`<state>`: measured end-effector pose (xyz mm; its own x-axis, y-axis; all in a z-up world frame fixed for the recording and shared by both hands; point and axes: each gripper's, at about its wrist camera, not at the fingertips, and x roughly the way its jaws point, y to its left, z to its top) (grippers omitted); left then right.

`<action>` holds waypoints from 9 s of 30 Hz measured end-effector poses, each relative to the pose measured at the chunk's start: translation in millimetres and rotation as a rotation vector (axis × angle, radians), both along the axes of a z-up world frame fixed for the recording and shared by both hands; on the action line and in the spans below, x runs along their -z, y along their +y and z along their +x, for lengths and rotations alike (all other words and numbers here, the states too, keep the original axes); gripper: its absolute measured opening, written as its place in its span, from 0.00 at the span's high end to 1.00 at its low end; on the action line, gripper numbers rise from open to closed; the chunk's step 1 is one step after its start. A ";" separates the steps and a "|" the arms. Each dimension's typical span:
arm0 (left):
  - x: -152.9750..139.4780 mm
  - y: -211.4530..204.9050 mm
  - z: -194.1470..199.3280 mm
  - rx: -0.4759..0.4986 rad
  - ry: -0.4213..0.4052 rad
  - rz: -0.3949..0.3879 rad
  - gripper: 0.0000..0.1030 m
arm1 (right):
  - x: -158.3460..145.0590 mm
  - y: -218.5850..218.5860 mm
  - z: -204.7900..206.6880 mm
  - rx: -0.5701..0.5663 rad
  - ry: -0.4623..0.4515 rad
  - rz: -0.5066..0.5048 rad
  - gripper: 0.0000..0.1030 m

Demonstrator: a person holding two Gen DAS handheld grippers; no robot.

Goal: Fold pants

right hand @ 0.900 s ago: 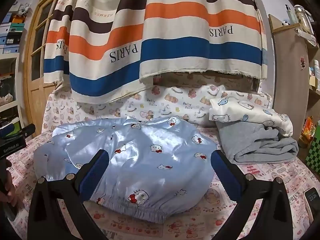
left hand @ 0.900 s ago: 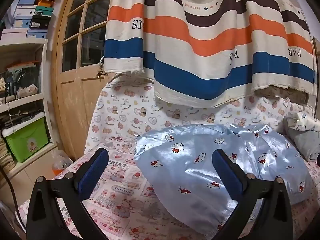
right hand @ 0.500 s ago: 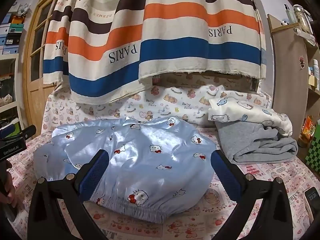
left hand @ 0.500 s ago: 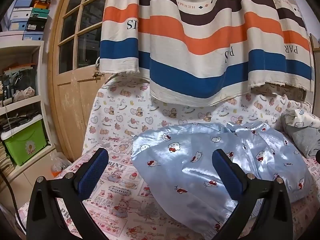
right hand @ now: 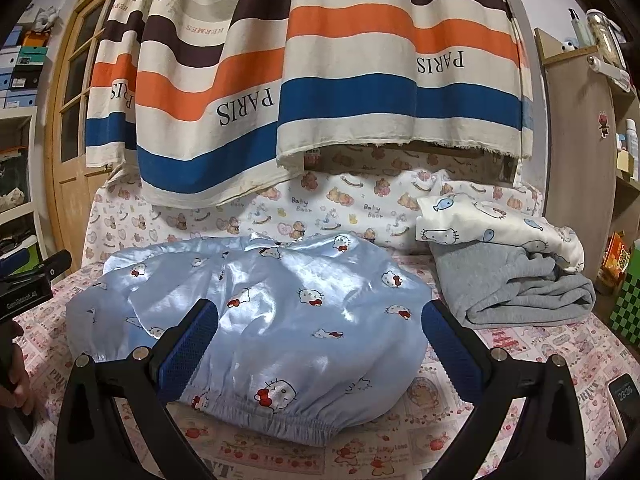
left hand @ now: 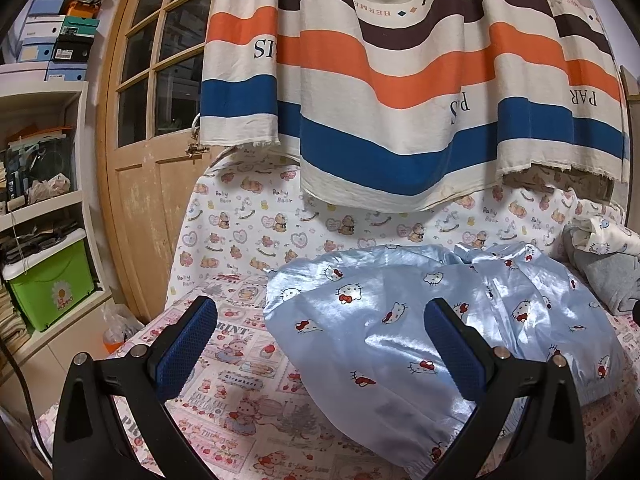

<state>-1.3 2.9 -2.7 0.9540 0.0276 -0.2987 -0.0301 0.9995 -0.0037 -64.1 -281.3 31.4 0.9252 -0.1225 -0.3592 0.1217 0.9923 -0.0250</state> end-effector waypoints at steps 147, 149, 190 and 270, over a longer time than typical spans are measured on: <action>44.3 -11.9 -112.5 0.242 0.371 -0.238 0.90 | 41.1 1.9 -115.7 -0.037 0.331 0.256 0.91; 37.2 -12.2 -123.0 0.246 0.350 -0.223 0.90 | 32.4 1.2 -123.1 -0.050 0.314 0.260 0.91; -31.7 29.7 -63.8 0.113 0.124 -0.120 0.14 | -54.1 -23.8 -62.4 -0.014 0.015 0.151 0.18; 46.4 104.7 225.8 0.116 0.836 -0.487 0.67 | 49.2 109.4 -86.0 -0.387 0.062 0.187 0.92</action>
<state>224.5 107.6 -49.2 0.4183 -0.3591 -0.8343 -0.1122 0.8910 -0.4398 -150.1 -171.9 -17.8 0.8663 0.3013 -0.3985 -0.2558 0.9527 0.1641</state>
